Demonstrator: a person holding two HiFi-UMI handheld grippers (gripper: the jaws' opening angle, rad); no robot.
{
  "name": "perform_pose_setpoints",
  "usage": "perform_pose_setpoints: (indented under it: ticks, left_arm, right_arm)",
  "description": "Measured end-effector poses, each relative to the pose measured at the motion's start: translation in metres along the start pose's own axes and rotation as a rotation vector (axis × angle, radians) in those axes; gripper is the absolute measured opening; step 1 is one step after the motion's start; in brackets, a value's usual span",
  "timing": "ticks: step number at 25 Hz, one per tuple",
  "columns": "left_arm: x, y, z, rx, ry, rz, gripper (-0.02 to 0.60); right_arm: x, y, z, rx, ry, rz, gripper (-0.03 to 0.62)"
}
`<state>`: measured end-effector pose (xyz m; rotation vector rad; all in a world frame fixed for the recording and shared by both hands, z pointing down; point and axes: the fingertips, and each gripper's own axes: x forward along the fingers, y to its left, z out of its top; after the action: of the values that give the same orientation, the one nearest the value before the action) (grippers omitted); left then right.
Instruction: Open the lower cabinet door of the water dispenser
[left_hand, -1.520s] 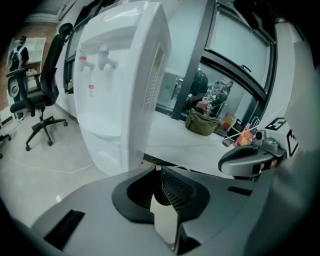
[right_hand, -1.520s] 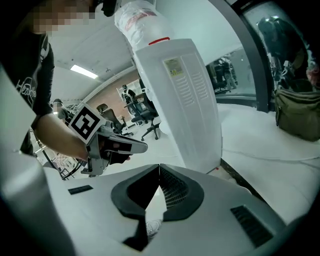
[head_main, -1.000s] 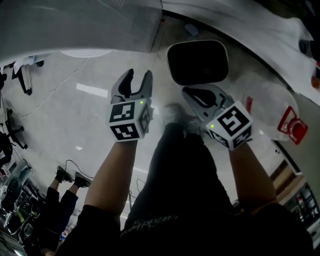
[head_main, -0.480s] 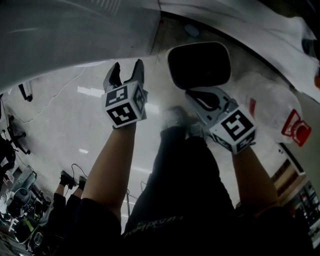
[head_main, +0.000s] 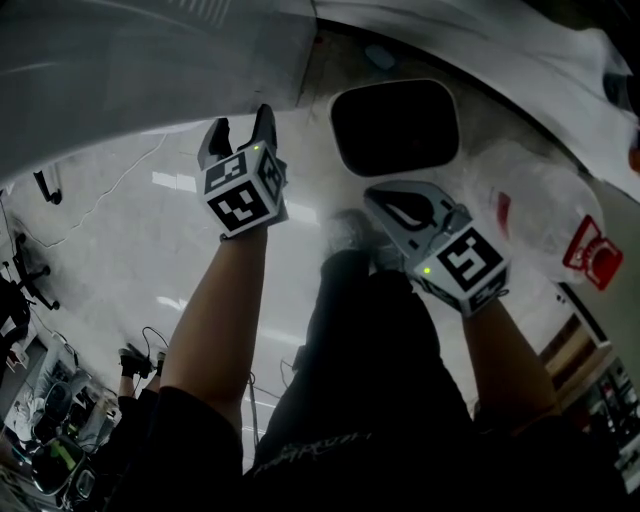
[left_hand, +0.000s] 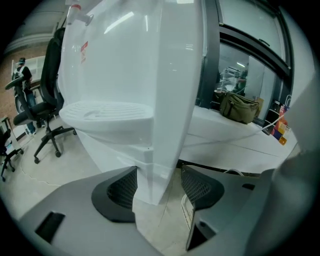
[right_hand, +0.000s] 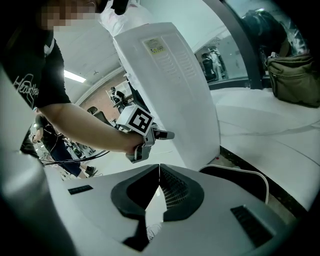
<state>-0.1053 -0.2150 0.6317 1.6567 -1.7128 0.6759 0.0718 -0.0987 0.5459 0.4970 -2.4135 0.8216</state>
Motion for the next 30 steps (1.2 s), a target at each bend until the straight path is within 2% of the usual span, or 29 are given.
perform_pose_setpoints:
  ticks: [5,9,23,30]
  left_arm:
    - [0.001,0.003,0.000,0.005,-0.023,0.040,0.268]
    - [-0.001,0.006,-0.001,0.005,-0.022,0.066,0.238]
    - [-0.006,0.004,-0.002,0.010,-0.039,0.069,0.212]
    - [-0.011,0.007,-0.011,0.039,0.013,0.085,0.210]
  right_arm:
    - [-0.006,-0.001,-0.002,-0.008,0.004,-0.002,0.014]
    - [-0.009,0.001,-0.003,-0.005,0.013,0.010,0.014]
    - [-0.031,0.007,-0.007,-0.058,0.029,0.014,0.014]
    - [-0.045,0.004,-0.015,-0.071,0.037,0.004,0.014]
